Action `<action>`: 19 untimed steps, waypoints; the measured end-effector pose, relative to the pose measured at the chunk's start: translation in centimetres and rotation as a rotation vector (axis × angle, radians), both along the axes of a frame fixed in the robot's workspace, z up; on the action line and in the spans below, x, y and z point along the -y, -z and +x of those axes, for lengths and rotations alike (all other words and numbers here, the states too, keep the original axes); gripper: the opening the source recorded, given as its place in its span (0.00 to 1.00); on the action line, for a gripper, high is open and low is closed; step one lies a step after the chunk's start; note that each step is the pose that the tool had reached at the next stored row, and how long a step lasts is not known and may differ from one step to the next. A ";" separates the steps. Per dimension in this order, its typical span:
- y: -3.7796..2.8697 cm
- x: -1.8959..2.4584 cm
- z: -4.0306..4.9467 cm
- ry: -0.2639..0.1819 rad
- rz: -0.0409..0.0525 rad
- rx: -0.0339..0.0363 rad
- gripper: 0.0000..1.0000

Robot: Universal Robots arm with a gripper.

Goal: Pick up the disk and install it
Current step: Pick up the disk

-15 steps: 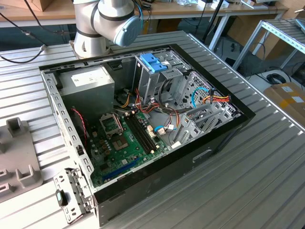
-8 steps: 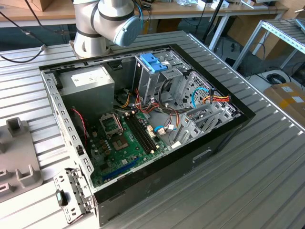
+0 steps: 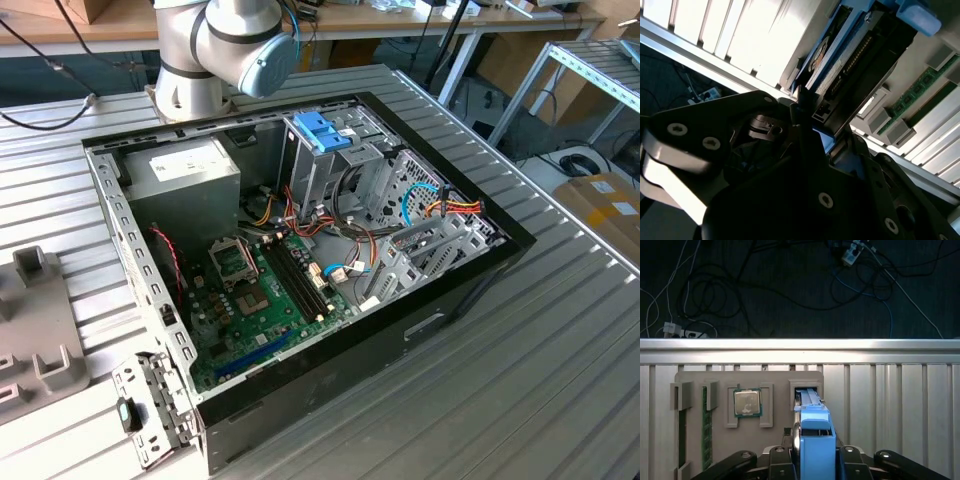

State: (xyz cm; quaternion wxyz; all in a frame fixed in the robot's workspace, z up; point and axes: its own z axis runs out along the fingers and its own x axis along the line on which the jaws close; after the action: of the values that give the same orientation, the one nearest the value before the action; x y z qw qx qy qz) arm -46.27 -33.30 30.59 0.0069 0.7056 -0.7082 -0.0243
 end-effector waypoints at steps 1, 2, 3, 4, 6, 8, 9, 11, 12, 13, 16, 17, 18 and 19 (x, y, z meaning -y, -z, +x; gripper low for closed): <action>-0.07 0.00 0.00 0.000 0.0000 -0.0001 0.37; -0.15 0.00 0.00 0.000 0.0000 -0.0001 0.37; -0.25 0.00 0.00 0.000 -0.0001 -0.0001 0.37; -0.32 0.00 0.00 0.000 -0.0001 -0.0001 0.37; -0.47 0.00 0.00 0.000 -0.0001 -0.0002 0.37; -0.60 0.00 0.00 0.000 0.0000 -0.0001 0.37; -0.65 0.00 0.00 0.000 0.0000 -0.0001 0.37; -0.78 0.00 0.00 0.000 -0.0001 -0.0002 0.37; -0.84 0.00 0.00 0.000 -0.0001 -0.0002 0.37; -0.90 0.00 0.00 0.000 -0.0001 -0.0001 0.37; -1.13 0.00 0.00 0.000 -0.0001 0.0000 0.37; -1.23 0.00 0.00 0.000 0.0000 0.0000 0.37; -1.30 0.00 0.00 0.000 0.0000 -0.0001 0.37; -1.39 0.00 0.00 0.000 0.0000 -0.0001 0.37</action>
State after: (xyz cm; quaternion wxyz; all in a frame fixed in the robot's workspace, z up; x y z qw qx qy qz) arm -46.27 -33.30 31.98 0.0069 0.7056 -0.7082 -0.0243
